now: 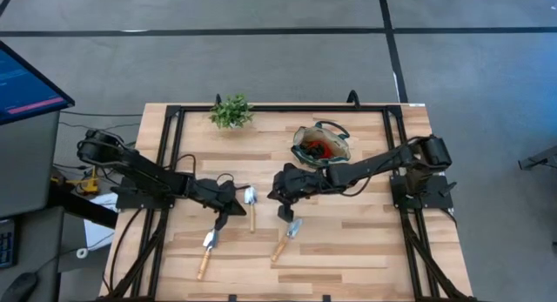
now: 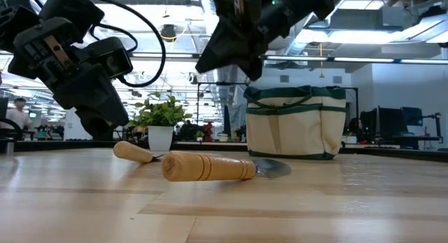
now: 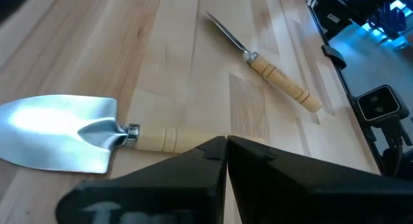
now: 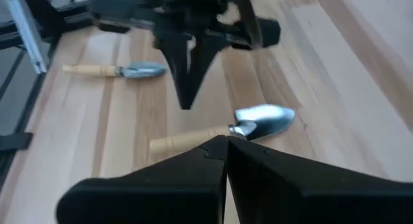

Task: Pick & Place Garden tools in Gardening bag
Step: Put the trowel into the gardening bag

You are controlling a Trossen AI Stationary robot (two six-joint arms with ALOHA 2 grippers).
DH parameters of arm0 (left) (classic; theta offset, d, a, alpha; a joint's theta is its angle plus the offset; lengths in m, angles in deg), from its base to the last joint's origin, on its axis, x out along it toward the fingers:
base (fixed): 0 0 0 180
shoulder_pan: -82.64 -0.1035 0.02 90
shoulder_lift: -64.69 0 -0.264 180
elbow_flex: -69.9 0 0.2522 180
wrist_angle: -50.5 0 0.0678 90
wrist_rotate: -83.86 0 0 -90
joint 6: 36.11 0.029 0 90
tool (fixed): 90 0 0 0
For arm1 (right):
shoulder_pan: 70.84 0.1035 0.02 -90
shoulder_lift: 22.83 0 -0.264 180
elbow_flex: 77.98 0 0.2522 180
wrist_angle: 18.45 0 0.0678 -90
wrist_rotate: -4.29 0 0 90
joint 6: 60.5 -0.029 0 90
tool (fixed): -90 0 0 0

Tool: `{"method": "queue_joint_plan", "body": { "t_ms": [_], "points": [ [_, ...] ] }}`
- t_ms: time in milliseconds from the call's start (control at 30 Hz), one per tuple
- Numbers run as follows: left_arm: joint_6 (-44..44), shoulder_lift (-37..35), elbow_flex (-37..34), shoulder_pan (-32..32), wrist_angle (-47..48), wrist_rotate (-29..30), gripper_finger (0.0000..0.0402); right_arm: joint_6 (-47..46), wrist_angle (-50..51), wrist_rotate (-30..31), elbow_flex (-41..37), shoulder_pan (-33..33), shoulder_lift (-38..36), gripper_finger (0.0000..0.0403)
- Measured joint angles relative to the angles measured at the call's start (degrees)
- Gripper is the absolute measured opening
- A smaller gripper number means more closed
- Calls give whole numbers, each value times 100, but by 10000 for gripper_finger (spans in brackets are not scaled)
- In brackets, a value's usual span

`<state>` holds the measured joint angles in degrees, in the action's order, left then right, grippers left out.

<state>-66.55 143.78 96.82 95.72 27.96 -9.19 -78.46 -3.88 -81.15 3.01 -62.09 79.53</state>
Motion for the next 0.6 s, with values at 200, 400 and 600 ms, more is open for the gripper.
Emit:
{"method": "queue_joint_plan", "body": {
  "t_ms": [200, 400, 600],
  "points": [
    [-2, -17, 1, 4, -21, -37, 2, 117, 172, 176, 0, 17, -293, 0],
    [-129, -17, 1, 5, -21, -284, 2, 206, 430, 303, 2, 56, -445, 0],
    [-472, -17, 1, 7, -7, -528, 2, 299, 645, 304, 0, 104, -430, 0]
  ]
}}
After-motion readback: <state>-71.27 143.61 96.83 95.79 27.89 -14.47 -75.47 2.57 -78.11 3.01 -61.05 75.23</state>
